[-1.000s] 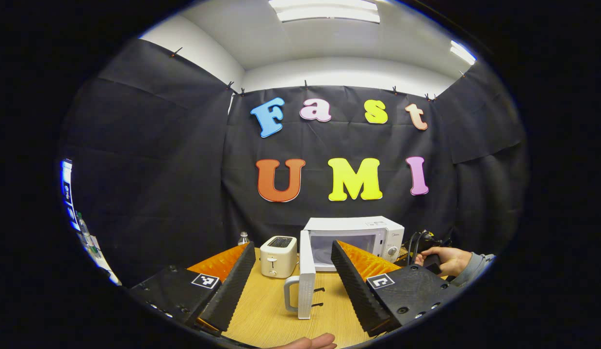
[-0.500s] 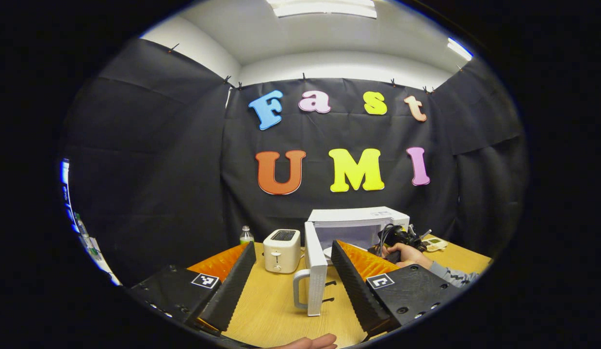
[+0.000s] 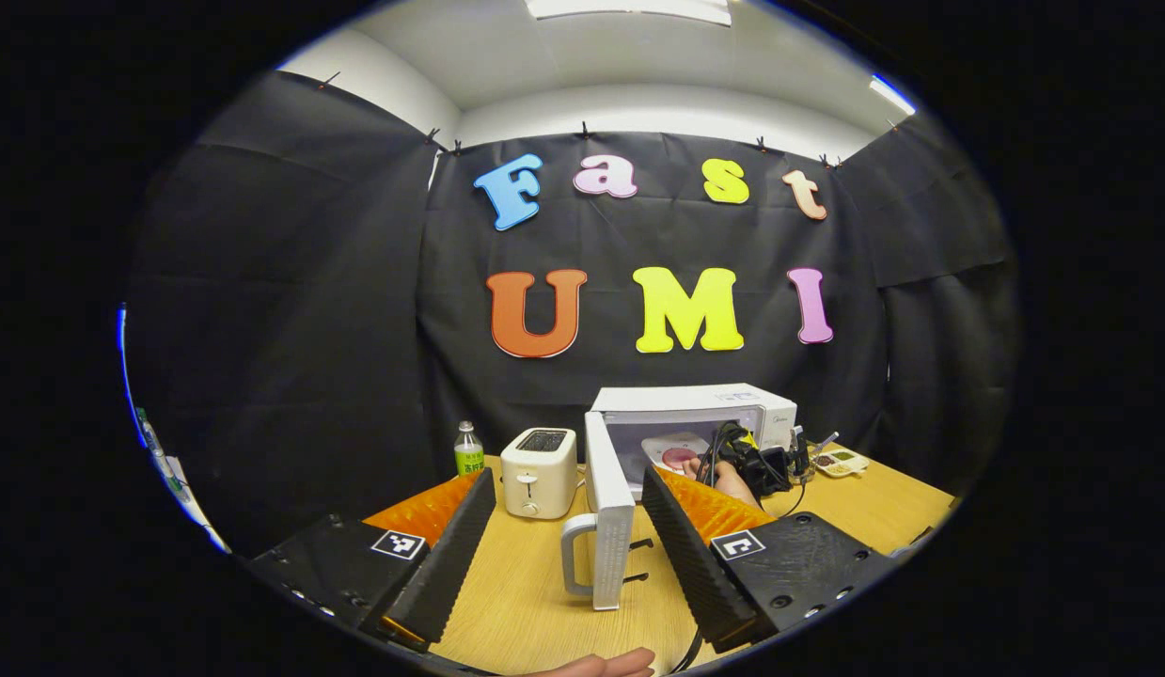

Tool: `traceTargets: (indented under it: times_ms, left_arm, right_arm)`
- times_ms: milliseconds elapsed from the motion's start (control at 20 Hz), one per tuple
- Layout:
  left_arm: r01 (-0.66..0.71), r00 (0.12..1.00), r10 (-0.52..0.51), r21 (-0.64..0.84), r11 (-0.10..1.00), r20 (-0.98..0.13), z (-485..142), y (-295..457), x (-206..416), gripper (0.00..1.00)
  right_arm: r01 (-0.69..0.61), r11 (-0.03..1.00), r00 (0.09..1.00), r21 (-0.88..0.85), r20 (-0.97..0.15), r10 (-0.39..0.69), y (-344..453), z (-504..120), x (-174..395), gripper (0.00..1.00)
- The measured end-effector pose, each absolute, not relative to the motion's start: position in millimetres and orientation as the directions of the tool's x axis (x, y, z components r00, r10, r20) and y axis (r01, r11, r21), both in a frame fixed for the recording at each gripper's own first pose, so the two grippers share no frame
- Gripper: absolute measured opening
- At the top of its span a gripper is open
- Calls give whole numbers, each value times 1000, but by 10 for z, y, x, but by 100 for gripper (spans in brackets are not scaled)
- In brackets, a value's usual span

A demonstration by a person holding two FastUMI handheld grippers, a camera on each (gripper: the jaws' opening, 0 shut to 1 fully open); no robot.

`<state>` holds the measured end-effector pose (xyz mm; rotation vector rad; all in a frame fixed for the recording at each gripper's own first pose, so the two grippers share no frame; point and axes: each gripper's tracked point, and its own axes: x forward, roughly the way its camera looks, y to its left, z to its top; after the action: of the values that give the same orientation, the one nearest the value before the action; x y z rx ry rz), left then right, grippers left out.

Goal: Open the microwave oven with the left hand, put the food in, and close the microwave oven.

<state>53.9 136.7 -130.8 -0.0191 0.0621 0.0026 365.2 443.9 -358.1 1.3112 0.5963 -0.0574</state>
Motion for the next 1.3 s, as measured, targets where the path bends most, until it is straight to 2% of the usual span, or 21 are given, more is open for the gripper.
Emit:
traceTargets:
  times_ms: [50, 350, 400, 550, 600, 700, 750, 850, 900, 950, 1000, 1050, 1100, 1150, 1200, 1250, 1300]
  left_arm:
    - [-8, 998, 7, -16, 1000, -69, -1331, 1381, 537, 94]
    - [-19, 996, 17, -16, 1000, -89, -1442, 1438, 573, 94]
    - [-19, 996, 18, -16, 1000, -90, -1444, 1436, 575, 83]
    - [-36, 995, 35, -7, 999, -90, -1492, 1503, 570, 83]
    - [-40, 995, 39, -8, 999, -94, -1517, 1522, 573, 94]
    - [-45, 994, 43, -17, 999, -104, -1565, 1540, 565, 94]
    - [-51, 993, 49, -19, 998, -108, -1586, 1574, 551, 83]
    - [-65, 992, 62, -21, 998, -113, -1616, 1626, 552, 83]
    - [-71, 991, 68, -21, 997, -114, -1638, 1651, 536, 83]
    - [-76, 991, 74, -20, 997, -110, -1632, 1679, 534, 83]
    - [-82, 992, 80, -18, 996, -95, -1610, 1708, 525, 94]
    - [-84, 994, 82, -22, 996, -77, -1595, 1725, 525, 94]
    - [-85, 994, 83, -37, 996, -68, -1592, 1741, 522, 94]
    - [-89, 994, 86, -52, 995, -65, -1602, 1766, 524, 94]
    - [-100, 993, 95, -67, 993, -66, -1634, 1818, 524, 94]
    - [-107, 993, 102, -79, 991, -67, -1651, 1858, 513, 94]
    - [-114, 992, 108, -89, 990, -72, -1666, 1902, 504, 94]
  right_arm:
    - [362, 307, 852, 880, -446, 274, 4426, -3620, 3689, 6]
    - [376, 345, 842, 860, -473, 261, 4567, -3845, 3807, 7]
    - [364, 350, 845, 863, -464, 265, 4602, -3851, 3836, 8]
    - [325, 408, 865, 853, -443, 236, 4569, -3815, 3891, 9]
    - [311, 431, 874, 847, -433, 221, 4556, -3787, 3901, 10]
    - [282, 473, 894, 835, -407, 186, 4535, -3767, 3951, 11]
    - [265, 504, 902, 822, -396, 172, 4530, -3750, 3931, 15]
    - [217, 564, 917, 797, -364, 161, 4553, -3712, 3928, 22]
    - [192, 600, 923, 777, -352, 159, 4553, -3694, 3912, 12]
    - [162, 631, 927, 759, -337, 167, 4560, -3695, 3894, 19]
    - [132, 652, 926, 746, -327, 187, 4587, -3690, 3867, 33]
    - [117, 673, 922, 731, -332, 200, 4604, -3689, 3787, 31]
    - [106, 701, 915, 705, -345, 209, 4582, -3700, 3747, 34]
    - [78, 729, 913, 680, -342, 221, 4560, -3683, 3672, 54]
    - [39, 758, 918, 652, -324, 231, 4525, -3619, 3614, 48]
    - [6, 795, 924, 607, -307, 227, 4451, -3571, 3565, 77]
    - [-29, 820, 933, 571, -280, 228, 4421, -3452, 3471, 83]
